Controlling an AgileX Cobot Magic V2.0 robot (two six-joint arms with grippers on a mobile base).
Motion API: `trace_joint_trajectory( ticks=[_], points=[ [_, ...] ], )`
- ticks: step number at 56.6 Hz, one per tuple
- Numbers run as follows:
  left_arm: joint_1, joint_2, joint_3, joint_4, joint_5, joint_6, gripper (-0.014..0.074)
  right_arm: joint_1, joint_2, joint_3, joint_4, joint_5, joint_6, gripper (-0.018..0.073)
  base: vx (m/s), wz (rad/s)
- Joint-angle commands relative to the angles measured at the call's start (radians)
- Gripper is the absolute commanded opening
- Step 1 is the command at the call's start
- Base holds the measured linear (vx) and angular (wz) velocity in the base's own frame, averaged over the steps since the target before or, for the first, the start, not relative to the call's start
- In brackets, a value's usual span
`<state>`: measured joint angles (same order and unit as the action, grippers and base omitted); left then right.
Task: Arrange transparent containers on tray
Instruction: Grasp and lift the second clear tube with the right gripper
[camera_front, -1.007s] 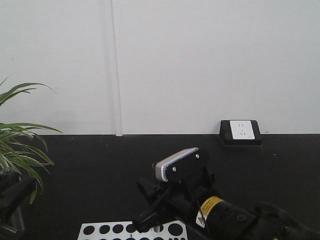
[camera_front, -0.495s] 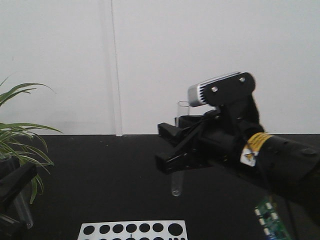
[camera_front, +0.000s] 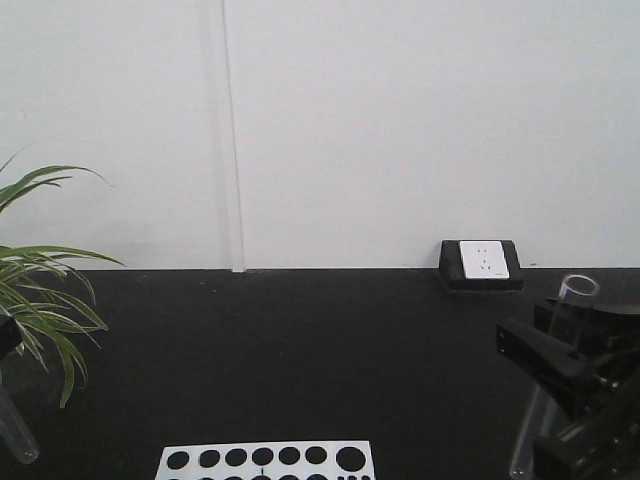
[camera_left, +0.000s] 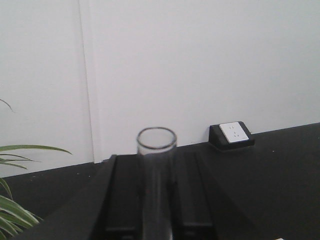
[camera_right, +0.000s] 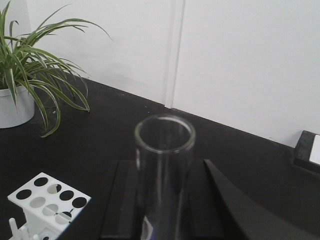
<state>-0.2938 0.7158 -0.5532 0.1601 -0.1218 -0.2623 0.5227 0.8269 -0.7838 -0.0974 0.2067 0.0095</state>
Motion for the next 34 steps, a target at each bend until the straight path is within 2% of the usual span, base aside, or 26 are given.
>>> trace_joint_trajectory(
  ticks=[1, 34],
  points=[
    [-0.006, -0.009, -0.031, -0.013, -0.078, -0.004, 0.0014, -0.006, -0.037, -0.018, -0.014, -0.097, -0.010, -0.0004, 0.00, 0.00],
    [-0.006, -0.009, -0.031, -0.013, -0.076, -0.004, 0.0014, -0.006, -0.054, -0.018, -0.013, -0.087, -0.010, -0.0001, 0.00, 0.00]
  ],
)
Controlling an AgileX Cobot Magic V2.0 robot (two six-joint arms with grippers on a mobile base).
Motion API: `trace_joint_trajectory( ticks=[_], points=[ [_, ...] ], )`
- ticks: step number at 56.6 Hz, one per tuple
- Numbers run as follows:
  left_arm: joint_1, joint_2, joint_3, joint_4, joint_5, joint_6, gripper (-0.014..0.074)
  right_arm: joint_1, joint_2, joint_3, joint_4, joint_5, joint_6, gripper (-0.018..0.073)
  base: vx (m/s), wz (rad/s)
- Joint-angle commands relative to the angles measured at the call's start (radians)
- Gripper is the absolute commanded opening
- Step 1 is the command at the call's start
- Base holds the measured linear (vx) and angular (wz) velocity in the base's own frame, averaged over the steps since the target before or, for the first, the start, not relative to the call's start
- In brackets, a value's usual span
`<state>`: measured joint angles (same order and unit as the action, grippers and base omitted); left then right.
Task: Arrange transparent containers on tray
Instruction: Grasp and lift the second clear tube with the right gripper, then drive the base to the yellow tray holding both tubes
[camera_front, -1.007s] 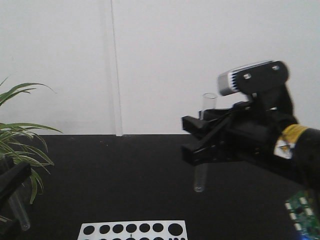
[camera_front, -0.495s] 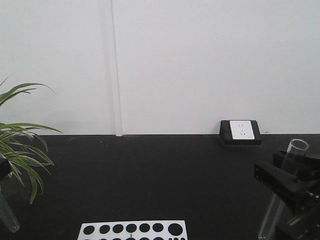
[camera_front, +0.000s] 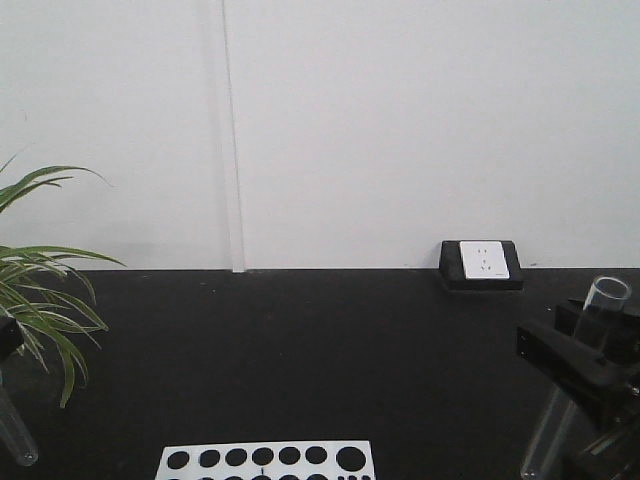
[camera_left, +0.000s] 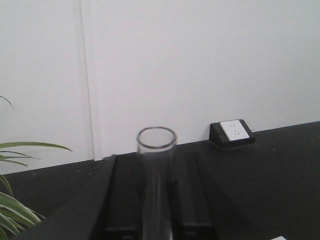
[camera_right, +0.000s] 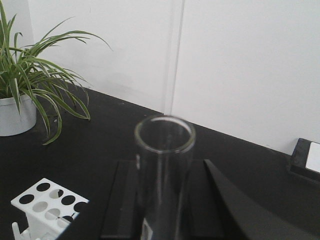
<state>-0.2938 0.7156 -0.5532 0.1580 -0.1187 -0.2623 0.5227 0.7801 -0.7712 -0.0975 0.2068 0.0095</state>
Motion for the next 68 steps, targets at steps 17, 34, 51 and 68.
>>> trace_joint_trajectory(
  ticks=[17, 34, 51, 68],
  points=[
    [-0.006, -0.008, -0.031, -0.011, -0.079, -0.004, 0.0014, -0.006, -0.007, -0.030, -0.013, -0.087, -0.010, -0.0001, 0.00, 0.00],
    [-0.006, -0.005, -0.031, -0.011, -0.079, -0.004, 0.0014, -0.006, -0.007, -0.030, -0.013, -0.087, -0.010, -0.0001, -0.02, 0.01],
    [-0.006, -0.005, -0.031, -0.011, -0.077, -0.004, 0.0014, -0.006, -0.007, -0.030, -0.013, -0.089, -0.010, -0.0001, -0.10, 0.00],
    [-0.006, -0.005, -0.031, -0.011, -0.077, -0.004, 0.0014, -0.006, -0.007, -0.030, -0.013, -0.089, -0.010, -0.0001, -0.21, -0.02]
  ],
)
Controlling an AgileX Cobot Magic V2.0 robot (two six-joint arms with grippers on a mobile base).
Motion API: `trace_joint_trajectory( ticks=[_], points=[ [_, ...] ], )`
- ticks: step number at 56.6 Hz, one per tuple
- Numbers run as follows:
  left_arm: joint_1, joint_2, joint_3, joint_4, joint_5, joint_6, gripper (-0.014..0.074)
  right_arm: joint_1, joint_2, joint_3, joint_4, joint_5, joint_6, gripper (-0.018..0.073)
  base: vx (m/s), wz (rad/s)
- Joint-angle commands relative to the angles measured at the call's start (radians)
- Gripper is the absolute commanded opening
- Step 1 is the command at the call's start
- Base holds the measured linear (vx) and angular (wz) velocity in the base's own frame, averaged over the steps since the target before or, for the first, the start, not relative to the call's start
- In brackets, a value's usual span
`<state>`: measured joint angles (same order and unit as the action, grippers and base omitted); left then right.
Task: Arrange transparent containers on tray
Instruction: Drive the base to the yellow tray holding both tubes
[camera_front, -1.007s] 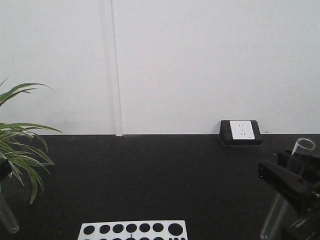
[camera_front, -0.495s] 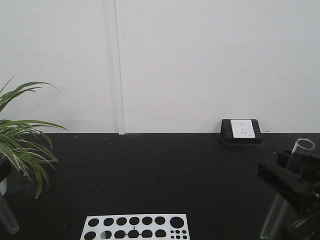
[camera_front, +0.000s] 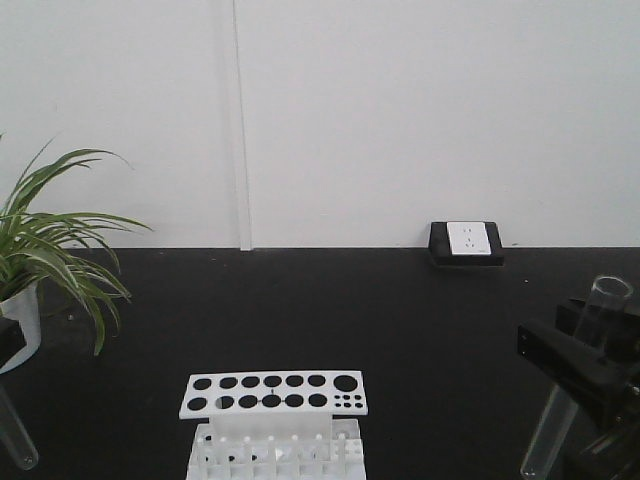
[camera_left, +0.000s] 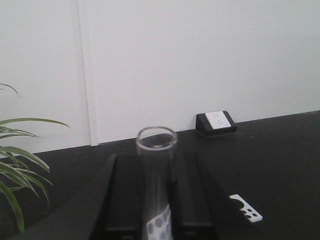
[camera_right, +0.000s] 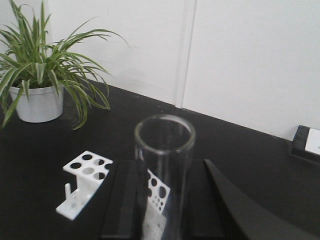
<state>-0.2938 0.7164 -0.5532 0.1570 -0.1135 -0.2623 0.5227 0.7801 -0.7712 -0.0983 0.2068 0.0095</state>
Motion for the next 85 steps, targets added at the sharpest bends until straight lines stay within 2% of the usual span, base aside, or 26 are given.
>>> trace_joint_trajectory(
  ticks=[1, 85],
  points=[
    [-0.006, -0.006, -0.031, -0.010, -0.082, -0.004, 0.0014, -0.006, -0.007, -0.030, -0.012, -0.089, -0.010, -0.0001, -0.23, 0.03],
    [-0.006, -0.006, -0.031, -0.010, -0.081, -0.004, 0.0014, -0.003, -0.007, -0.030, -0.012, -0.078, -0.010, -0.0001, -0.33, 0.05]
  ],
)
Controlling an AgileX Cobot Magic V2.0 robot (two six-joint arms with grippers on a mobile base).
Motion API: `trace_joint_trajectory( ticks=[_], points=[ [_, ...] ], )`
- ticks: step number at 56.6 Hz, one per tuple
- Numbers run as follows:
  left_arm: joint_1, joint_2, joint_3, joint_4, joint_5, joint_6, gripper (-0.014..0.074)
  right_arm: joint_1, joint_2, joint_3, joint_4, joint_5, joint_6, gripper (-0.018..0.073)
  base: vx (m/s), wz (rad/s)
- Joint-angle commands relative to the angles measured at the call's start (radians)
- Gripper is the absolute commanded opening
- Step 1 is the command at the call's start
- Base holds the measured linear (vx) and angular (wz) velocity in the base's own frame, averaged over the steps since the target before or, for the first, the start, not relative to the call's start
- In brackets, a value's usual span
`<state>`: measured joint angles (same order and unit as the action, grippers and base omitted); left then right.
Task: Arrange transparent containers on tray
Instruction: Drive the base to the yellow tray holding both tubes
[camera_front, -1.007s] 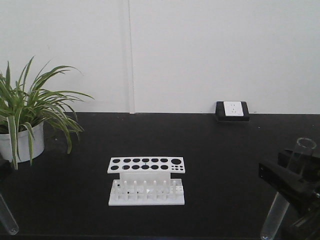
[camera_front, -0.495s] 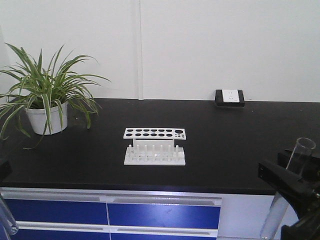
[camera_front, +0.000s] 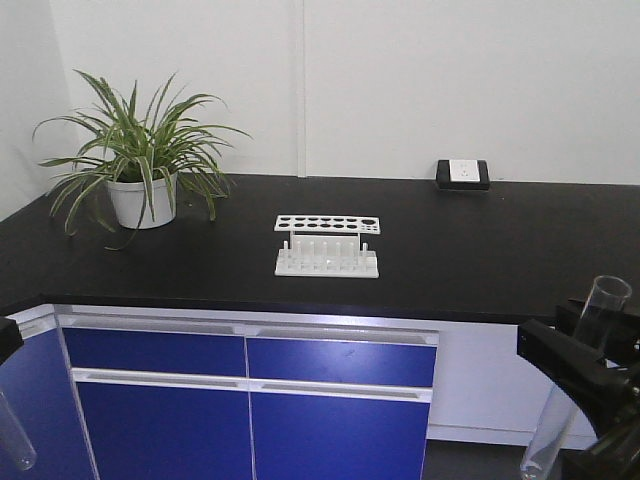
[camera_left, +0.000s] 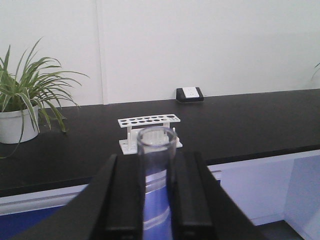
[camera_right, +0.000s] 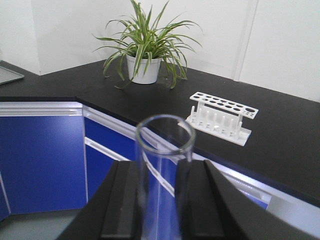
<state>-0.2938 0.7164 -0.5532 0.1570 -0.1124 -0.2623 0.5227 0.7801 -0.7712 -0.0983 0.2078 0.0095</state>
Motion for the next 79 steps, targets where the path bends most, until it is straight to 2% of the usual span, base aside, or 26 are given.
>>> trace_joint_trajectory(
  ticks=[1, 43, 79],
  points=[
    [-0.006, -0.006, -0.031, -0.010, -0.082, -0.004, 0.0014, -0.003, -0.007, -0.030, -0.012, -0.079, -0.010, -0.0001, -0.35, 0.06],
    [-0.006, -0.006, -0.031, -0.010, -0.082, -0.004, 0.0014, -0.003, -0.007, -0.030, -0.012, -0.077, -0.010, -0.0001, -0.30, 0.10],
    [-0.006, -0.006, -0.031, -0.010, -0.082, -0.004, 0.0014, -0.003, -0.007, -0.030, -0.012, -0.077, -0.010, -0.0001, -0.15, 0.57]
  ],
)
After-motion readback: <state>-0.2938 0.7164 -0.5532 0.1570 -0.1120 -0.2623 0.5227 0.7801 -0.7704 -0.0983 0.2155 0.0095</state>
